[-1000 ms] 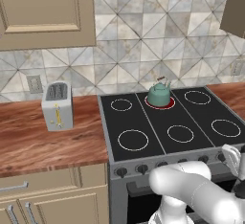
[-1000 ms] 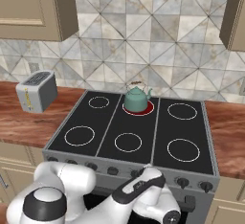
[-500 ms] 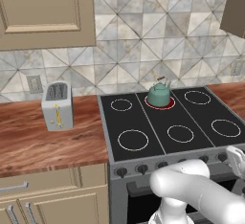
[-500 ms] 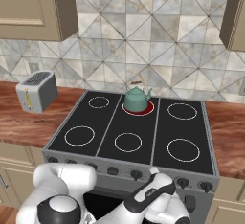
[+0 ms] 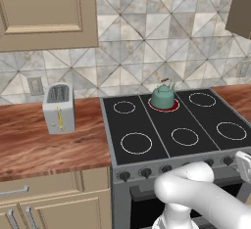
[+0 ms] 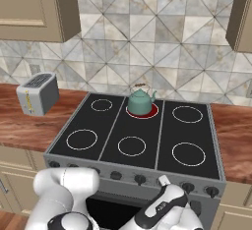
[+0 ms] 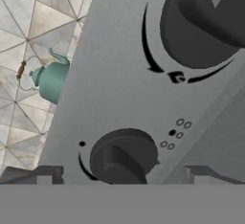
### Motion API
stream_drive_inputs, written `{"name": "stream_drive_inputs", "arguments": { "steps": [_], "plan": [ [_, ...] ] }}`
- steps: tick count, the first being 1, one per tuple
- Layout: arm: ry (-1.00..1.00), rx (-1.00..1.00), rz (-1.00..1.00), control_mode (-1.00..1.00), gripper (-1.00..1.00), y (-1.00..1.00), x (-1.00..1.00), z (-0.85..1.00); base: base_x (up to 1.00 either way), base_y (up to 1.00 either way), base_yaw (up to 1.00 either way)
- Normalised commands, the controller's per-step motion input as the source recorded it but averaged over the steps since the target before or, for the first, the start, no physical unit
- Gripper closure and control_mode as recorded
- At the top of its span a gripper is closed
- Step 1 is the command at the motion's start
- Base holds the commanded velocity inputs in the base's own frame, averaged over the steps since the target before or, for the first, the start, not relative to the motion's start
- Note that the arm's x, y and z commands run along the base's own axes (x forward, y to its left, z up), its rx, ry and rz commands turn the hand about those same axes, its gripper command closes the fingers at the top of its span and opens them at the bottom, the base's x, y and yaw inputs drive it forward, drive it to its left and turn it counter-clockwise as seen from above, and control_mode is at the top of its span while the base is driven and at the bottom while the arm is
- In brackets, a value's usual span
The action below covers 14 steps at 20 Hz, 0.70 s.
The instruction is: Lower the heat of the kettle.
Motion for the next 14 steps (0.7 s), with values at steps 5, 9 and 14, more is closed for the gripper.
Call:
{"name": "stream_drive_inputs", "arguments": {
  "steps": [5,9,14],
  "plan": [
    [0.00,0.00,0.00,-1.00,-1.00,0.07,0.12,-0.06,0.00,0.00,0.00],
    [0.00,0.00,0.00,-1.00,-1.00,0.12,0.11,-0.01,0.00,0.00,0.00],
    [0.00,0.00,0.00,-1.00,-1.00,0.16,0.06,0.00,0.00,0.00,0.00]
  ]
}}
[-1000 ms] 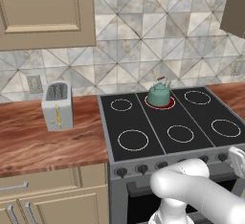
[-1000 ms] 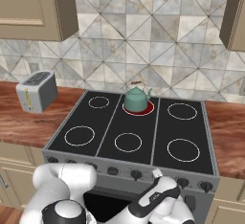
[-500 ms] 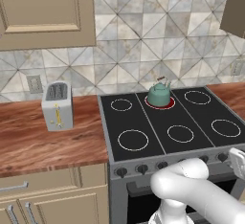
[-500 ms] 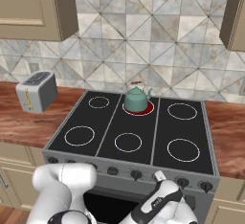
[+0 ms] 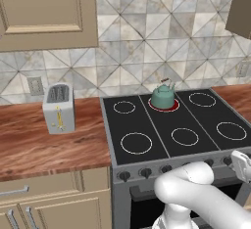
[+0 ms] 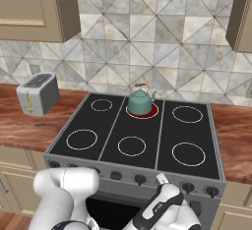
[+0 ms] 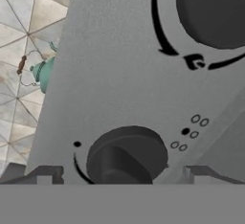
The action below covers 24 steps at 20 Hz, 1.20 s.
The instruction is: Lower the heat of the kettle.
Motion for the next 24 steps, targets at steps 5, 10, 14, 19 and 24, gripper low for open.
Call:
{"name": "stream_drive_inputs", "arguments": {
  "steps": [5,10,14,19,24],
  "plan": [
    [0.00,0.00,0.00,-1.00,-1.00,0.13,0.00,0.00,0.00,0.00,0.00],
    [0.00,0.00,0.00,-1.00,-1.00,0.07,0.03,-0.04,0.00,0.00,0.00],
    [-0.02,0.00,0.00,-1.00,1.00,0.02,0.07,0.00,0.00,0.00,0.00],
    [-0.01,0.01,0.00,-1.00,1.00,0.00,0.12,0.00,0.00,0.00,0.00],
    [-0.01,0.04,0.00,-1.00,1.00,-0.08,0.12,0.00,0.00,0.00,0.00]
  ]
}}
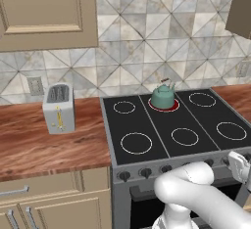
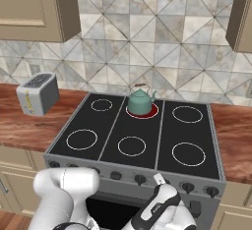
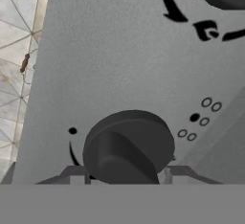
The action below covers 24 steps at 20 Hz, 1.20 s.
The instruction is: Lower the heat of the kettle.
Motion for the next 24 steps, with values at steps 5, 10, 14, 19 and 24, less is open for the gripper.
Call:
{"name": "stream_drive_inputs", "arguments": {
  "steps": [5,10,14,19,24],
  "plan": [
    [-0.01,0.02,0.00,-1.00,1.00,-0.13,0.08,-0.01,0.00,0.00,0.00],
    [-0.01,0.02,0.00,-1.00,1.00,-0.06,0.01,-0.01,0.00,0.00,0.00],
    [-0.02,0.08,0.00,-1.00,1.00,-0.24,0.00,0.01,0.00,0.00,0.00],
    [-0.05,0.15,-0.02,-1.00,1.00,-0.36,0.00,0.08,0.00,0.00,0.00],
    [-0.09,0.24,-0.07,-1.00,1.00,-0.43,0.00,0.16,0.00,0.00,0.00]
  ]
}}
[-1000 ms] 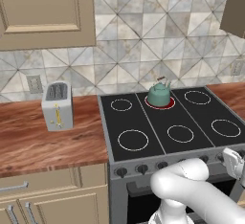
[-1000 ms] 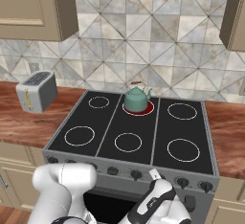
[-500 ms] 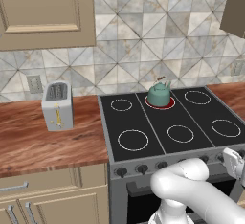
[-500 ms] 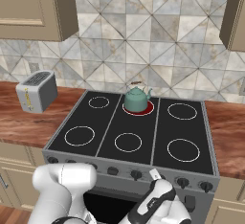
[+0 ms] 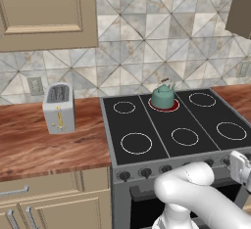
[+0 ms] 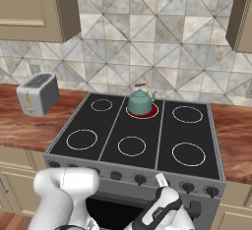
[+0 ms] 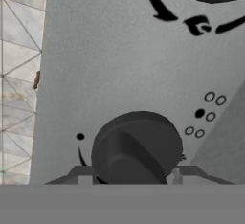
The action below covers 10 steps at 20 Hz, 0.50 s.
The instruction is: Lower the heat of the kettle.
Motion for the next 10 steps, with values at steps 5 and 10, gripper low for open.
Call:
{"name": "stream_drive_inputs", "arguments": {
  "steps": [5,10],
  "plan": [
    [-0.07,0.31,-0.13,-1.00,1.00,-0.46,0.00,0.27,0.00,0.00,0.00],
    [-0.07,0.32,-0.13,-1.00,1.00,-0.49,0.00,0.19,0.00,0.00,0.00]
  ]
}}
